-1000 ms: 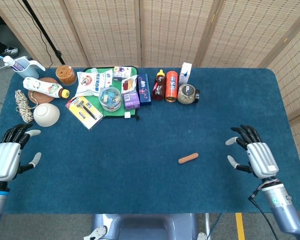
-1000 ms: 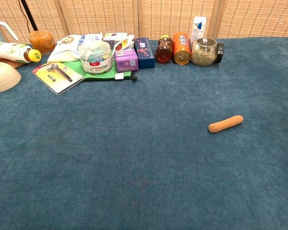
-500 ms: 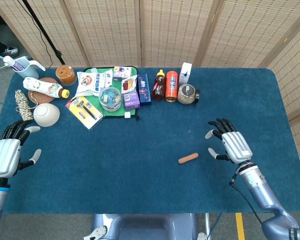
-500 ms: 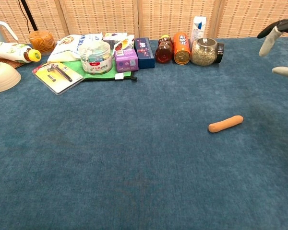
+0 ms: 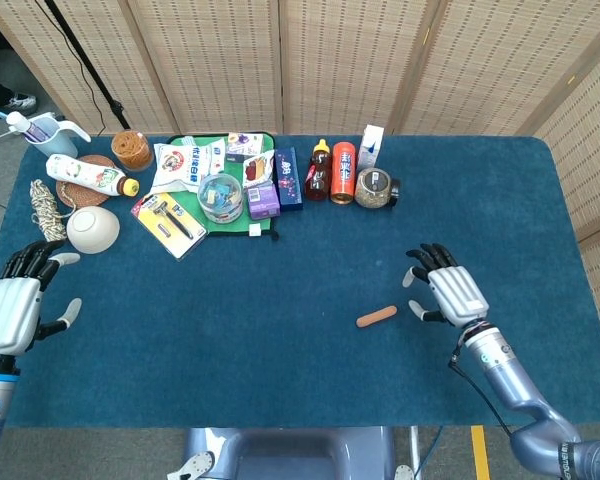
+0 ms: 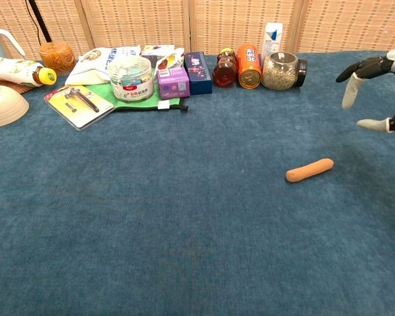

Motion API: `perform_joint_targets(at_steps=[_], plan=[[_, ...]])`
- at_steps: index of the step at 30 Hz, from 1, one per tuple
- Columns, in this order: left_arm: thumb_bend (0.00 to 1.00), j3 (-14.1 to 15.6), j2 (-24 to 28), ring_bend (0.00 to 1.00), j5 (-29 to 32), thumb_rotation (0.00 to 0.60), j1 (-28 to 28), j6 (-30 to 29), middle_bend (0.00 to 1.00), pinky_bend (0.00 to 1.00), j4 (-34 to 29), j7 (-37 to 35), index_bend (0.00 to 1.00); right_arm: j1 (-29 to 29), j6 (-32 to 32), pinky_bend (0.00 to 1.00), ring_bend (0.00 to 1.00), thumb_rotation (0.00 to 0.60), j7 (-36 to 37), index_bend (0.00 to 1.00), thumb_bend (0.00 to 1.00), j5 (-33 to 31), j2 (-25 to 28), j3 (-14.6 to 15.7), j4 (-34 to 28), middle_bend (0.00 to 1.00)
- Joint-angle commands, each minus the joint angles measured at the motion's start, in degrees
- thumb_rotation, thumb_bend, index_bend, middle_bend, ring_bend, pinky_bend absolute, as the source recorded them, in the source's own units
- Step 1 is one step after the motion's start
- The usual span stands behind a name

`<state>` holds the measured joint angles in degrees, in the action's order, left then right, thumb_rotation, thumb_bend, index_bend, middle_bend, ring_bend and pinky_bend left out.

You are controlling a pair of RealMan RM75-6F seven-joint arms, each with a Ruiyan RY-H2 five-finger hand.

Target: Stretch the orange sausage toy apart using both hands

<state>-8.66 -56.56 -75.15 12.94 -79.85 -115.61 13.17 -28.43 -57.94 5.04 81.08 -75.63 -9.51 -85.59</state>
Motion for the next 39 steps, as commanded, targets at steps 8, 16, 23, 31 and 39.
perform_joint_targets(at_steps=[8, 16, 23, 31, 39], plan=[[0.31, 0.4, 0.2, 0.07, 0.4, 0.6, 0.0, 0.2, 0.15, 0.12, 0.1, -0.2, 0.26, -1.5, 1.6, 0.0, 0.03, 0.6, -1.8, 0.44, 0.34, 0.4, -4.4, 2.2, 5.2, 0.16], [0.31, 0.6, 0.2, 0.07, 0.3, 0.6, 0.1, 0.3, 0.15, 0.12, 0.0, -0.2, 0.26, -2.6, 2.4, 0.0, 0.03, 0.6, -2.7, 0.44, 0.33, 1.1, -8.0, 3.6, 9.6, 0.16], [0.31, 0.8, 0.3, 0.07, 0.5, 0.6, -0.1, 0.0, 0.15, 0.12, 0.1, -0.5, 0.26, -3.2, 2.7, 0.0, 0.03, 0.6, -2.3, 0.43, 0.3, 1.5, -9.7, 4.2, 11.8, 0.16], [0.31, 1.0, 0.5, 0.07, 0.7, 0.6, -0.3, 0.1, 0.15, 0.12, 0.3, -1.3, 0.26, -3.7, 3.2, 0.0, 0.03, 0.6, -2.2, 0.44, 0.3, 1.6, -11.0, 4.8, 13.2, 0.16], [0.31, 1.1, 0.4, 0.07, 0.6, 0.6, -0.3, 0.1, 0.15, 0.12, 0.6, -1.8, 0.26, -4.5, 4.1, 0.0, 0.02, 0.6, -2.9, 0.45, 0.3, 0.8, -12.1, 4.7, 14.1, 0.16]])
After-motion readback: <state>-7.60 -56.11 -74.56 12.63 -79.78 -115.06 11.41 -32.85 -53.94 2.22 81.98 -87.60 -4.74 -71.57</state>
